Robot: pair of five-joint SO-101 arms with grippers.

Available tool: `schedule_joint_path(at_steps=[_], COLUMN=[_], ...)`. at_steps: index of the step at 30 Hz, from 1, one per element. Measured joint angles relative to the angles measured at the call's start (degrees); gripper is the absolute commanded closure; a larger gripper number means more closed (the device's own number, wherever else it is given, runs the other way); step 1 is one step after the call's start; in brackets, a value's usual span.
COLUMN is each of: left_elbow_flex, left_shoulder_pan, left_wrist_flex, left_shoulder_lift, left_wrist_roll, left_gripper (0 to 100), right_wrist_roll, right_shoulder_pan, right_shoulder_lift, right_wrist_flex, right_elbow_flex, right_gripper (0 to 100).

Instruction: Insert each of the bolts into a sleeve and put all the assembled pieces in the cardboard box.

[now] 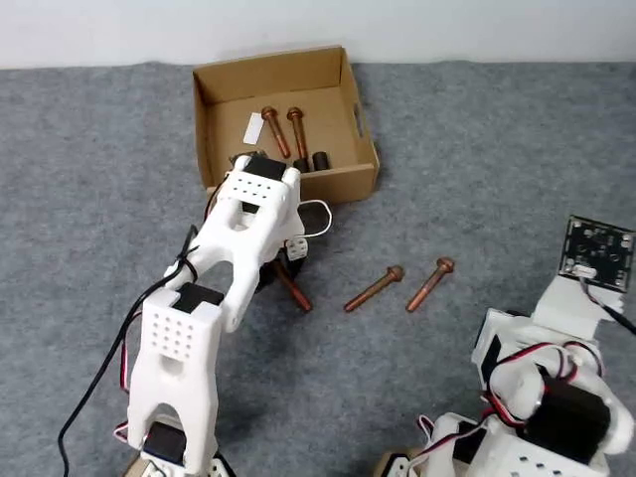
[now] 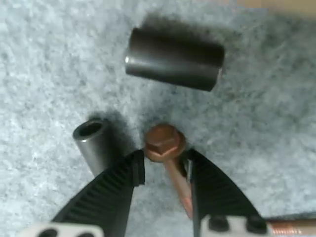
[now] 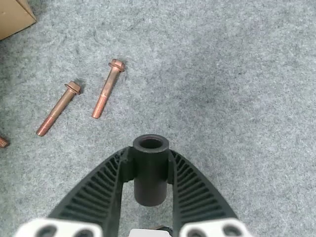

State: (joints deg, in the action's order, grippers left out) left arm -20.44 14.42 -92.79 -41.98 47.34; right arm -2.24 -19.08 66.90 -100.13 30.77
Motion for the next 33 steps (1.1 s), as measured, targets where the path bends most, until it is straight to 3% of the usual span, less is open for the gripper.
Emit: schedule_joint_path(at_steps=[3,6,14,20,28,33], left_elbow_flex=[-0.2,-0.8,-2.1,-6.9,-8.3,-1.6], left_shoulder_pan=[0.0,0.1,1.3,3.4,6.4,10.6], left_wrist_flex=[0.3,1.1,2.5,-4.4,-6.0,-6.0], left_shoulder_lift=[-0.7,-1.4,-2.2,-1.2,13.9,28.5], left_wrist_roll=[0.0,0.0,0.0,0.0,-2.5,-5.5], left_gripper=[88,100,100,100,100,100], right_wrist_roll=[0.0,0.0,0.0,0.0,0.0,0.0], right_shoulder_pan=[0.0,0.0,0.0,0.0,7.2,8.4], right_shoulder_lift=[0.0,0.0,0.0,0.0,0.0,0.4], right_wrist_flex=[0.0,0.0,0.0,0.0,-0.4,-0.4], right_elbow_flex=[0.0,0.0,0.0,0.0,-4.7,-5.5], right_gripper=[99.0,99.0,99.0,99.0,99.0,99.0])
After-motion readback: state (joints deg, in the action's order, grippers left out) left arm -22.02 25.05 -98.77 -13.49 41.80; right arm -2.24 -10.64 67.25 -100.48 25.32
